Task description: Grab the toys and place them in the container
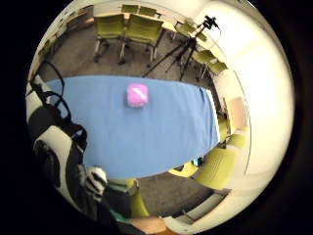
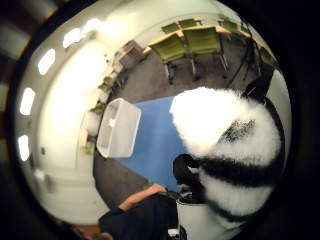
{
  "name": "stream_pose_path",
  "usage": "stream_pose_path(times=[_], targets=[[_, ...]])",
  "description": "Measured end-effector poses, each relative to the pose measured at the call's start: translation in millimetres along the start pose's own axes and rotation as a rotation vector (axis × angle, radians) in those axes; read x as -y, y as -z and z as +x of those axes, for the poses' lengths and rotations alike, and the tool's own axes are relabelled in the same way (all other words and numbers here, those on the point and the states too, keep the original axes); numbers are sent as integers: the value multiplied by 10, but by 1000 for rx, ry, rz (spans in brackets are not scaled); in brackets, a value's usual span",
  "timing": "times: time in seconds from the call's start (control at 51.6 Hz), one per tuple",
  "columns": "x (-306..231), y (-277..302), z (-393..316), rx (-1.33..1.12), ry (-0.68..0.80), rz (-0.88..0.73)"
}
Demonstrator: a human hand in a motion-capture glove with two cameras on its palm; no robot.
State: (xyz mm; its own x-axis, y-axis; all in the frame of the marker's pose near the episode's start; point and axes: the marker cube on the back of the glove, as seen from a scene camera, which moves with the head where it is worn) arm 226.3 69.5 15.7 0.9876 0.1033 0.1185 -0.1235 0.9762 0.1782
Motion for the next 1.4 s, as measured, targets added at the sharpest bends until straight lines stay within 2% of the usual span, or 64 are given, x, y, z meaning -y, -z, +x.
stream_pose_path(times=[0.097, 0.31, 0.427, 0.504, 0.582, 0.66, 0.757, 0.854, 0.912, 0.989, 1.086, 1.164, 1.241, 1.338, 1.397], targets=[[292, 158, -639, -8, 88, 13], [572, 343, -2058, 70, 271, 10], [551, 411, -3011, 199, 571, -4], [630, 373, -3655, 181, 508, -6], [716, 247, -3971, 28, 553, 23], [715, 190, -4337, 37, 555, 15], [960, 66, -4220, 201, 611, -22], [1067, -90, -4168, 155, 645, -28], [1084, -169, -4227, 110, 585, -40], [1001, -214, -4392, 173, 550, -101], [1028, -352, -4289, 51, 468, -170], [1007, -331, -4219, 82, 487, -156], [992, -293, -4010, 11, 576, -108], [741, -177, -4264, -97, 477, -67], [745, -141, -4060, -133, 470, -52]])
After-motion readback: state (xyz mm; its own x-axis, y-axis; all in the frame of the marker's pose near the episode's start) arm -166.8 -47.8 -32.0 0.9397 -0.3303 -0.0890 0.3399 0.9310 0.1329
